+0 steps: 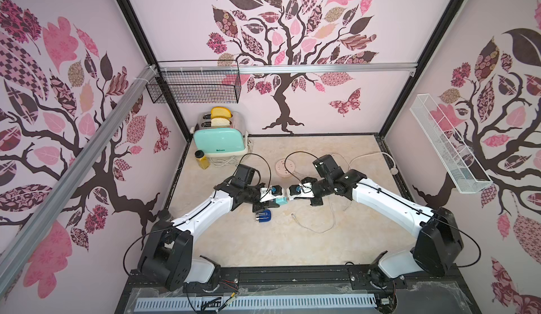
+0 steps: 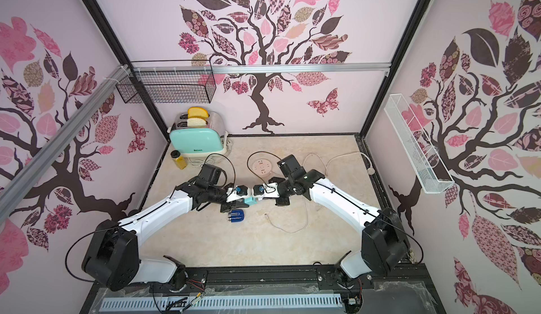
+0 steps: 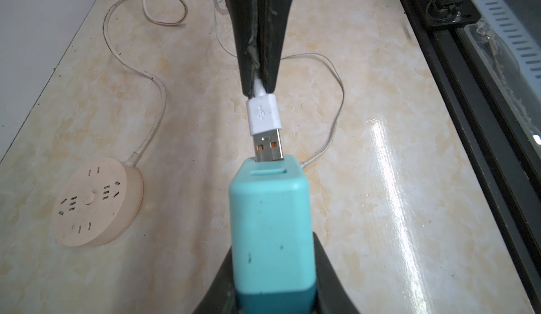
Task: Charge the electric shaver
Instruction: Insert the charging cable into the plug.
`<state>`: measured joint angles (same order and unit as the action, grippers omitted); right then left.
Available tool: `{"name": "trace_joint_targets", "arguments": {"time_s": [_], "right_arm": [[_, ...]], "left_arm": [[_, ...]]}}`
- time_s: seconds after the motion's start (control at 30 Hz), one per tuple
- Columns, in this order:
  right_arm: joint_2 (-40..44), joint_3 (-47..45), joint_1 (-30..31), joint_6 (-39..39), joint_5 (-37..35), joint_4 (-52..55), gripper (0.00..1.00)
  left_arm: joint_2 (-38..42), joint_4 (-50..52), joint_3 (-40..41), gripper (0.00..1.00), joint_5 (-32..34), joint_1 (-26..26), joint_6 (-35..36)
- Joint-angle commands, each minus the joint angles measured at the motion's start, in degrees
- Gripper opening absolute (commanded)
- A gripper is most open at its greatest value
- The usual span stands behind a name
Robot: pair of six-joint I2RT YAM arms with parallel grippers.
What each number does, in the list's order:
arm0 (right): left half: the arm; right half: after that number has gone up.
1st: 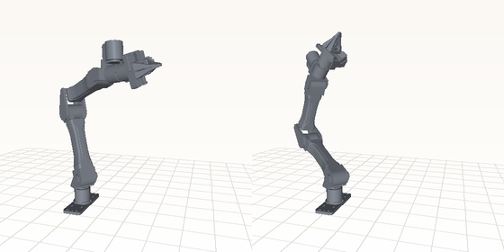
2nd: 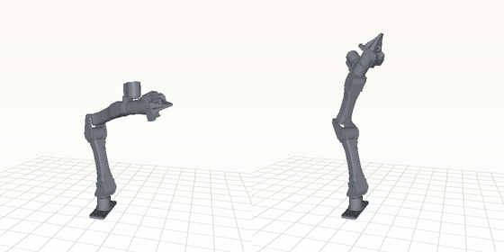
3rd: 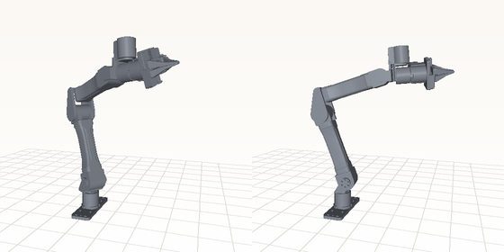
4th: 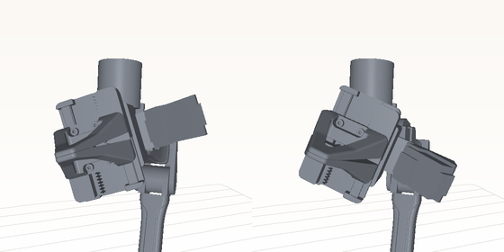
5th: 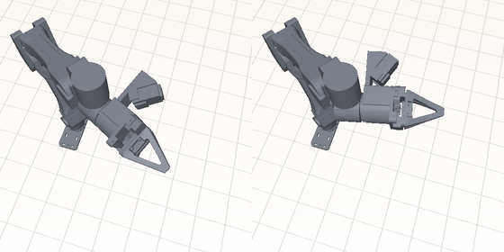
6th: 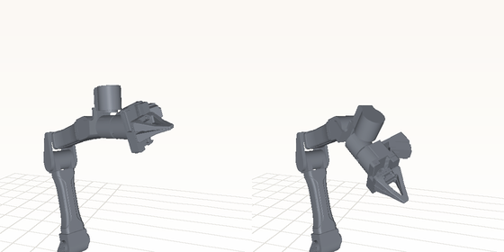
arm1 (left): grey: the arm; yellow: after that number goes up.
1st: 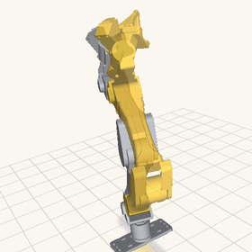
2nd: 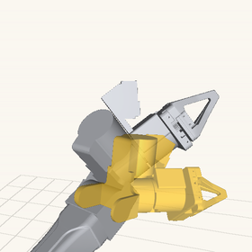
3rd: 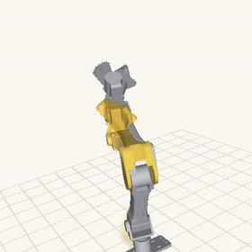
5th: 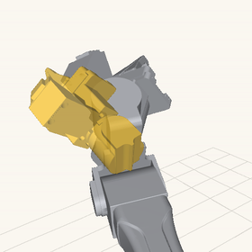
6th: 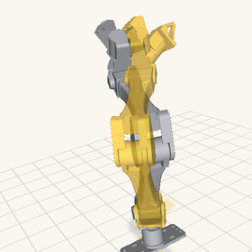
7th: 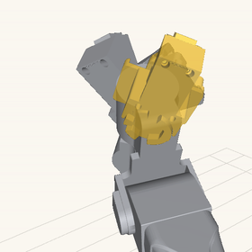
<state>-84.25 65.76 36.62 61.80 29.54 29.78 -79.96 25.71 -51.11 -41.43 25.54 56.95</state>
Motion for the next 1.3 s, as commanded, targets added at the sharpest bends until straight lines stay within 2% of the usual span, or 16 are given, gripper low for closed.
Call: {"name": "trace_joint_targets", "arguments": {"time_s": [0.0,0.3,0.6,0.9,1.27], "right_arm": [[-0.73,2.23,0.95,0.01,-0.76,1.25,0.00],[-0.24,2.36,1.66,2.43,-1.41,3.51,0.00],[-0.04,2.52,1.93,3.82,-5.01,3.62,0.00],[1.01,2.18,2.77,3.94,-4.54,-0.71,0.00],[-0.39,4.26,3.19,2.90,-2.95,0.67,0.00]], "left_arm": [[0.23,-1.32,-0.44,0.00,-1.55,0.35,-0.33],[0.03,-2.78,-0.14,0.00,-1.90,0.33,-1.36],[0.01,-1.96,-0.26,0.00,-1.86,0.32,-0.97],[-0.79,-1.27,-0.73,0.00,-2.60,0.34,-1.03],[-0.98,-1.65,-0.96,0.00,-2.87,0.45,-1.27]]}}
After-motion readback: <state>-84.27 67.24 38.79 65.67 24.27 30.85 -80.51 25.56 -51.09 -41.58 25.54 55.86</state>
